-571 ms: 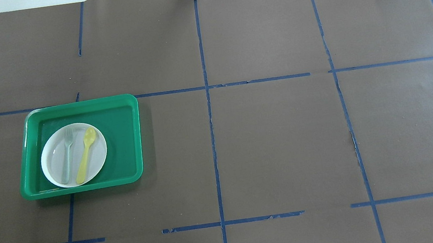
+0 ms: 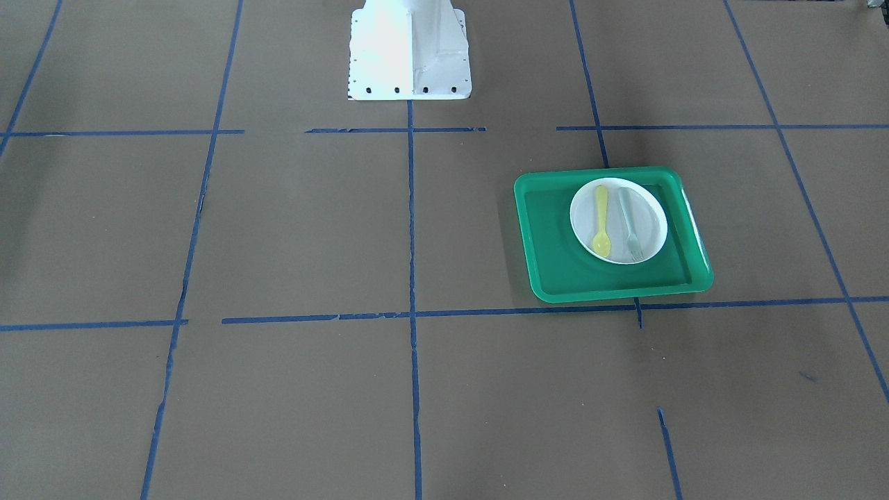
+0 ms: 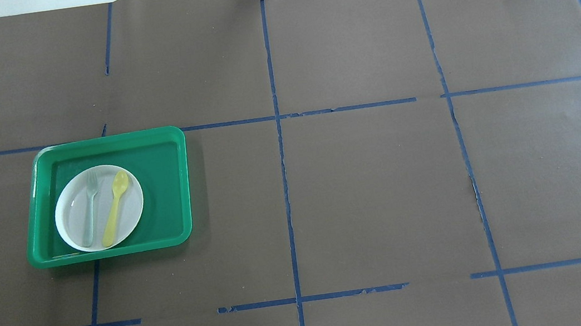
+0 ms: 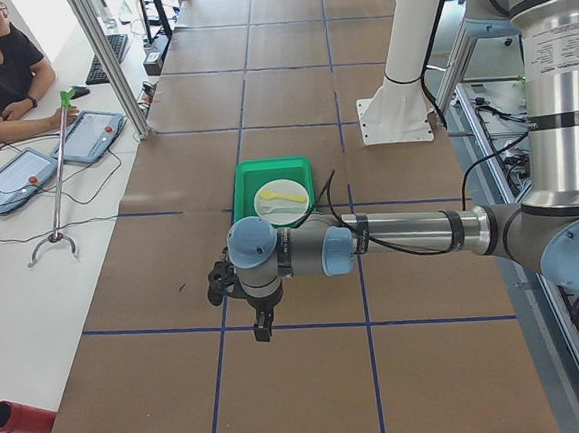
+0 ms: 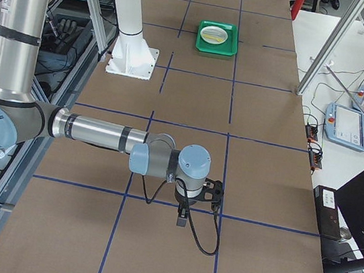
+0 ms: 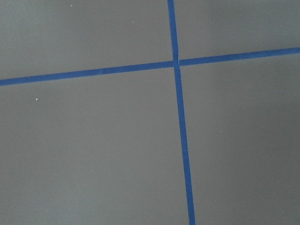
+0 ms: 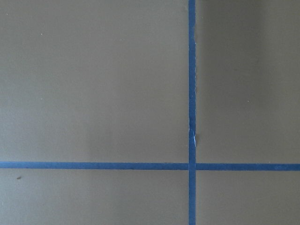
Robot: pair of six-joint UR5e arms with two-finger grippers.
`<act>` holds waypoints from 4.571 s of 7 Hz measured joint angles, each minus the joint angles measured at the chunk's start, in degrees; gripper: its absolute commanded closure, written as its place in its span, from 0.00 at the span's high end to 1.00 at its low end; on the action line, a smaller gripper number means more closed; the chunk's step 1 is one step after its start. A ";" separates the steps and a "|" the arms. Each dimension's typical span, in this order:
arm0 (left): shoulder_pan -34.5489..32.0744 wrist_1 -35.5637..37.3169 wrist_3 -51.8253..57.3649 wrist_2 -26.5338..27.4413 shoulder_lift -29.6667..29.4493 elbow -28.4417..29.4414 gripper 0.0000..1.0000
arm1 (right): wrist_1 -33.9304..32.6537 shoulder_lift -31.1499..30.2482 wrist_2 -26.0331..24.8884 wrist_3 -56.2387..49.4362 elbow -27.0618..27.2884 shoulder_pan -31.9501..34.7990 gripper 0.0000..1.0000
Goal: Place spoon
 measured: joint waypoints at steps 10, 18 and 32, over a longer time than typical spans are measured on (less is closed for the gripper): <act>34.11 -6.37 -54.93 12.07 -10.13 -20.34 1.00 | -0.01 0.00 0.00 0.00 0.00 0.00 1.00; 48.70 -17.43 -64.73 18.02 -16.44 -3.86 0.83 | 0.00 0.00 0.00 0.00 0.00 0.00 1.00; 50.97 -22.00 -64.70 17.56 -17.23 0.19 0.58 | -0.01 0.00 0.00 0.00 0.00 0.00 1.00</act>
